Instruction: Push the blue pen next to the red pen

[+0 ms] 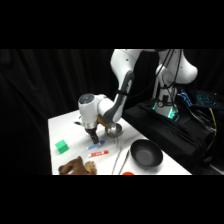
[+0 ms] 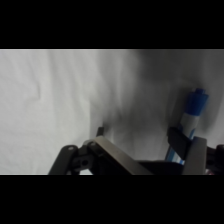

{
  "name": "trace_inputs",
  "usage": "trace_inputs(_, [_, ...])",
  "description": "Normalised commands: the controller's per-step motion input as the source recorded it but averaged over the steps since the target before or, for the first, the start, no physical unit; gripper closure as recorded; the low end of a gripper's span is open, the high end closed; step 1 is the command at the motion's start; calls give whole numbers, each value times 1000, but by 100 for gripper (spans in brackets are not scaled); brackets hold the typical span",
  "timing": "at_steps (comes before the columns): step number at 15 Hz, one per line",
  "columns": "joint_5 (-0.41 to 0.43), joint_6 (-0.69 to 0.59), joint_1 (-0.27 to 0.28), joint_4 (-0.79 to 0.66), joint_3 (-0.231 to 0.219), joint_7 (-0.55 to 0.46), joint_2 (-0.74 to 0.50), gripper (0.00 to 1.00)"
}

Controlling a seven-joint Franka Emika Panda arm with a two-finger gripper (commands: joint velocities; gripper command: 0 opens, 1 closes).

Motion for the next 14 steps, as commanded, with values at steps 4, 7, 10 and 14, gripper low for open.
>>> trace_inputs(4, [18, -17, 168, 39, -39, -14, -11, 0])
trace_inputs(7, [-20, -46, 161, 8, -51, 17, -51, 0])
trace_inputs(10, [39, -233, 102, -51, -14, 14, -183, 0])
trace_inputs(14, [79, -472, 60, -315, 36, 34, -611, 0])
